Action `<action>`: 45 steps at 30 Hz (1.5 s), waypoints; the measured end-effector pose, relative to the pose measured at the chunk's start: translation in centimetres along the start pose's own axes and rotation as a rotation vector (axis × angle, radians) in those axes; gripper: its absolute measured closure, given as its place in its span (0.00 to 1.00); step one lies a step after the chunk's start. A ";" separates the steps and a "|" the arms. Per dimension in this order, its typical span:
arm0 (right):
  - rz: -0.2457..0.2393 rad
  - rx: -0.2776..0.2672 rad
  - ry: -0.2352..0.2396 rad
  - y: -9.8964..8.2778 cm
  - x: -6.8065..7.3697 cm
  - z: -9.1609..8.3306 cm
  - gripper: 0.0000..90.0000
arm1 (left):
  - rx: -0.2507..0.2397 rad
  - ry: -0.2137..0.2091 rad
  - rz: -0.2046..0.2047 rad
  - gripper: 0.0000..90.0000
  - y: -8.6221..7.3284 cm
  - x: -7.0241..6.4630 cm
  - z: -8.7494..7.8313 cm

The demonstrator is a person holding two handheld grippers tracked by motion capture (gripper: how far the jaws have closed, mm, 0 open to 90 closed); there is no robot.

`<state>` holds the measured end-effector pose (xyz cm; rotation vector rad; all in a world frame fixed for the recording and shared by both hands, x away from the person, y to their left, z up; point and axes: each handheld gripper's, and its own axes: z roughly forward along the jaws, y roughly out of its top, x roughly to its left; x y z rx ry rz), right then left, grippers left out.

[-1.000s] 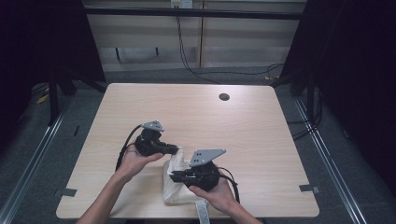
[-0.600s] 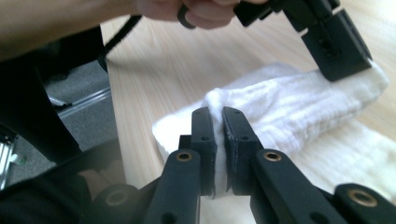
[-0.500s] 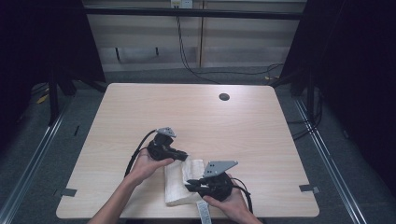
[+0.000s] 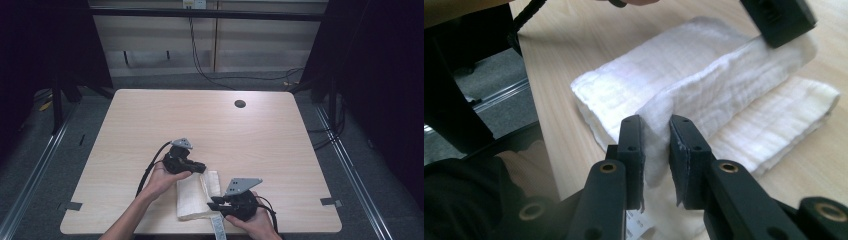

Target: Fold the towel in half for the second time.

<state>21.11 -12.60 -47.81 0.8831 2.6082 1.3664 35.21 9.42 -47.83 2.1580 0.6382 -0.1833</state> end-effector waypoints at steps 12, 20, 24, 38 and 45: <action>0.048 0.016 -0.020 -0.3 -0.8 -0.1 0.58 | 0.001 -0.002 0.025 0.90 0.0 -0.4 0.6; 0.070 0.008 -0.052 -0.2 -1.8 -0.6 0.55 | -0.025 -0.006 0.025 0.77 0.4 -0.6 0.3; 0.083 0.002 -0.059 -0.2 -2.5 -0.8 0.54 | -0.034 0.006 0.020 0.69 0.6 -0.4 0.0; 0.103 -0.062 -0.110 0.0 -5.2 -2.7 0.61 | -0.096 0.039 0.010 0.49 1.0 -0.1 -2.3; 0.124 -0.117 -0.156 0.6 -6.0 -4.8 0.57 | -0.101 0.090 0.009 0.44 0.2 -0.9 -4.4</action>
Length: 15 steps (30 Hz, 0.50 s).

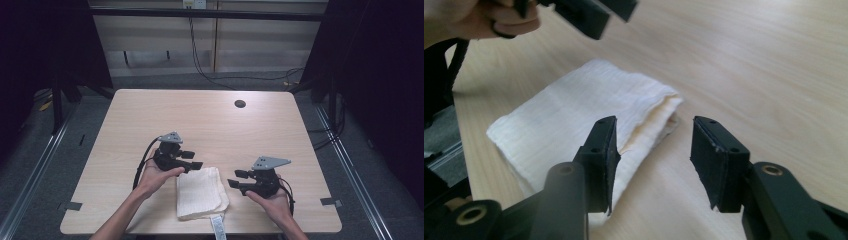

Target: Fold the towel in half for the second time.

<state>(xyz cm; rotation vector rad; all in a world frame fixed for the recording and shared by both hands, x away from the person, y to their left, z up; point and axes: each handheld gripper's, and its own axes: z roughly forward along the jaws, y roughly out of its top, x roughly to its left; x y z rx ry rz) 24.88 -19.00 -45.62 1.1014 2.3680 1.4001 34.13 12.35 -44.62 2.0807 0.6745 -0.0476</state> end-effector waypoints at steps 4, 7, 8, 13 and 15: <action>-0.009 -0.019 -0.030 0.4 -0.5 -1.2 0.53 | 0.015 0.031 0.035 0.37 -0.6 -0.3 -1.8; -0.016 -0.027 -0.056 0.8 -1.4 -2.4 0.51 | 0.004 0.070 0.018 0.35 -1.3 0.2 -4.1; -0.009 -0.033 -0.056 0.9 -1.7 -2.8 0.51 | 0.004 0.070 0.018 0.34 -1.3 0.2 -4.1; 0.009 -0.066 -0.090 0.9 -2.6 -4.4 0.50 | -0.003 0.144 -0.013 0.30 -2.7 0.8 -6.0; 0.015 -0.076 -0.111 0.7 -2.9 -5.1 0.49 | -0.005 0.169 -0.016 0.30 -3.3 0.9 -6.6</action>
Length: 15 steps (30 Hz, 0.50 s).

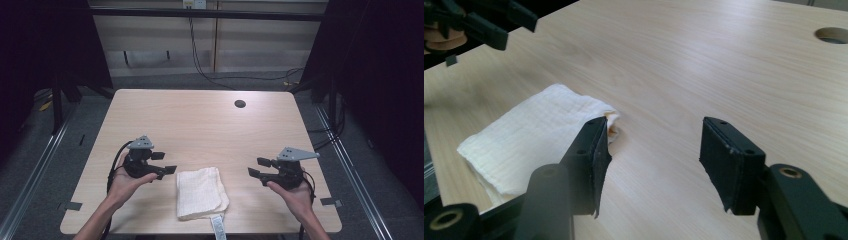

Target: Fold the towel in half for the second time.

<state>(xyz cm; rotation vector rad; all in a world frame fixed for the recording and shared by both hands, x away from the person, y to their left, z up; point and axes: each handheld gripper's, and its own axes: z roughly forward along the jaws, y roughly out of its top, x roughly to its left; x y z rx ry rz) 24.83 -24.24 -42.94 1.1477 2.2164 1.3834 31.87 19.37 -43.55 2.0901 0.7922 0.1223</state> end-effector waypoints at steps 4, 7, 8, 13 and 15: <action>0.023 -0.015 -0.042 -0.8 -0.9 -1.2 0.47 | -0.012 0.014 -0.029 0.29 -1.3 0.1 -1.1; 0.040 -0.009 -0.067 -1.6 -1.5 -1.8 0.46 | 0.021 -0.005 -0.075 0.29 -2.3 0.3 -1.7; 0.045 -0.012 -0.074 -1.9 -1.7 -2.0 0.45 | 0.022 -0.018 -0.082 0.29 -2.6 0.2 -1.9; 0.064 -0.014 -0.096 -3.1 -2.3 -2.9 0.43 | 0.019 0.031 -0.052 0.28 -4.1 -0.4 -3.0; 0.077 -0.026 -0.108 -3.6 -2.5 -3.5 0.43 | -0.031 0.083 -0.043 0.29 -5.1 -0.6 -3.8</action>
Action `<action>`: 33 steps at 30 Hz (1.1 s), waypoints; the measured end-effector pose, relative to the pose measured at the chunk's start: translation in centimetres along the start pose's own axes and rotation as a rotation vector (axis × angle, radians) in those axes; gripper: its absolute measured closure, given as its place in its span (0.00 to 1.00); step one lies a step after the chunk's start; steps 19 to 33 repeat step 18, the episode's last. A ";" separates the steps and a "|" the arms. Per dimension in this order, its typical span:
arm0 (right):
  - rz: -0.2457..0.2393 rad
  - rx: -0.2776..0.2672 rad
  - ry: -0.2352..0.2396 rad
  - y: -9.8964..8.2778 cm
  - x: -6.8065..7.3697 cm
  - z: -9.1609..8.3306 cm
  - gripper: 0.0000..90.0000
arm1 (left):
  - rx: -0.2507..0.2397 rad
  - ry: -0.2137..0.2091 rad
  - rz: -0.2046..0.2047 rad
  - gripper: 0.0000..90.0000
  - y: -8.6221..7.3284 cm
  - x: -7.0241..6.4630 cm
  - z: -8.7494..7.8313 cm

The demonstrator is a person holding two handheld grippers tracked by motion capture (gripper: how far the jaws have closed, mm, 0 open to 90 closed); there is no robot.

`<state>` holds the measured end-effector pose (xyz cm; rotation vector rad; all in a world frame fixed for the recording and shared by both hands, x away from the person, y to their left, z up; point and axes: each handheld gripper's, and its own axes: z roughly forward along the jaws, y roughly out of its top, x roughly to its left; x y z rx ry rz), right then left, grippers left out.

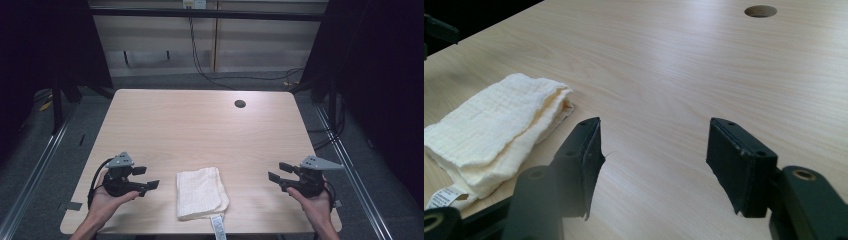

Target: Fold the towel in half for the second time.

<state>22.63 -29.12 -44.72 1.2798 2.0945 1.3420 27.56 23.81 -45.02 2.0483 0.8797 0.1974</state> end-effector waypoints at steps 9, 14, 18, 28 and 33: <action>0.050 -0.045 -0.061 -1.4 -1.1 -1.0 0.42 | 0.003 0.041 -0.059 0.27 -2.8 1.3 -0.3; 0.061 -0.045 -0.075 -2.1 -1.8 -1.1 0.41 | 0.004 0.056 -0.039 0.24 -2.7 1.7 -0.3; 0.067 -0.016 -0.078 -2.8 -1.9 -0.8 0.39 | 0.014 0.060 -0.045 0.20 -3.0 1.8 -0.2; 0.067 -0.016 -0.078 -2.8 -1.9 -0.8 0.39 | 0.014 0.060 -0.045 0.20 -3.0 1.8 -0.2; 0.067 -0.016 -0.078 -2.8 -1.9 -0.8 0.39 | 0.014 0.060 -0.045 0.20 -3.0 1.8 -0.2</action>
